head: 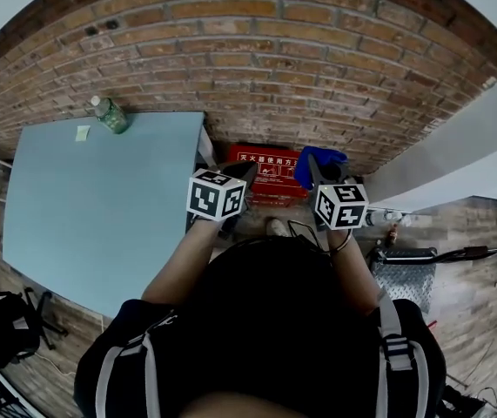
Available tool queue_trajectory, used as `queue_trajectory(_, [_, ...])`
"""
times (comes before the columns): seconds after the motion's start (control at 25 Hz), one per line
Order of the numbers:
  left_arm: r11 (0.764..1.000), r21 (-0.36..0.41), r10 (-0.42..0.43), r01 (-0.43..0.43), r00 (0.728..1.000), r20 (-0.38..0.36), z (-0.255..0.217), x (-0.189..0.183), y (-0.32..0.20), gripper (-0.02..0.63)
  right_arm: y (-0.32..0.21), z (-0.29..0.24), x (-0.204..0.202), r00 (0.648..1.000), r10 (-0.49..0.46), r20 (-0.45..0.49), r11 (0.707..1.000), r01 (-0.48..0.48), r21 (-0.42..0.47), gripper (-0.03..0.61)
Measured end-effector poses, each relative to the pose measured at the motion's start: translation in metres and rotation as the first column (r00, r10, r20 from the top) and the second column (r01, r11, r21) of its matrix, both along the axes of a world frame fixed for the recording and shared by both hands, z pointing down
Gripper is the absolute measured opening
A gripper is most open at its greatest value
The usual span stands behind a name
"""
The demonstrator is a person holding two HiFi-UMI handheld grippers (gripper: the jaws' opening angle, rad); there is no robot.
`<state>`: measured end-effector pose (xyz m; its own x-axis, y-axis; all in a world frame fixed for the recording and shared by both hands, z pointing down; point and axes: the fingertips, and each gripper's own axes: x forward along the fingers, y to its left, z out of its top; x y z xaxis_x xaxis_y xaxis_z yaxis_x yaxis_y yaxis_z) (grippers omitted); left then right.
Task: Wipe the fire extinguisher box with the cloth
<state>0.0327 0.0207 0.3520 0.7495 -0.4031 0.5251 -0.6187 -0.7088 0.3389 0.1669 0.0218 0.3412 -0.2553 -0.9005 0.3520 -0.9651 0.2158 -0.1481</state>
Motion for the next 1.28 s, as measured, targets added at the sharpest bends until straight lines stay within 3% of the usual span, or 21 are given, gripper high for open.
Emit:
queue_trajectory(0.32, [1.000,0.005,-0.023,0.022,0.999,0.034,0.002,0.022,-0.022,-0.005,-0.040,0.006,0.010,0.998,-0.054,0.022,0.999,0.054,0.008,0.041])
queue_trajectory(0.76, [0.988,-0.022,-0.149,0.150,0.987,0.054,0.011,0.026,-0.059,-0.005,-0.094,0.019,0.008,0.982,-0.187,0.033,0.982,0.188,-0.018,0.041])
queue_trajectory(1.0, [0.967,-0.069,-0.241,0.244,0.969,0.053,0.025,0.027,-0.073,-0.005,-0.119,0.030,-0.006,0.950,-0.310,0.031,0.949,0.311,-0.052,0.041])
queue_trajectory(1.28, [0.931,-0.126,-0.337,0.344,0.939,0.071,0.050,0.016,-0.080,-0.005,-0.143,0.070,-0.028,0.896,-0.444,0.025,0.888,0.444,-0.125,0.041])
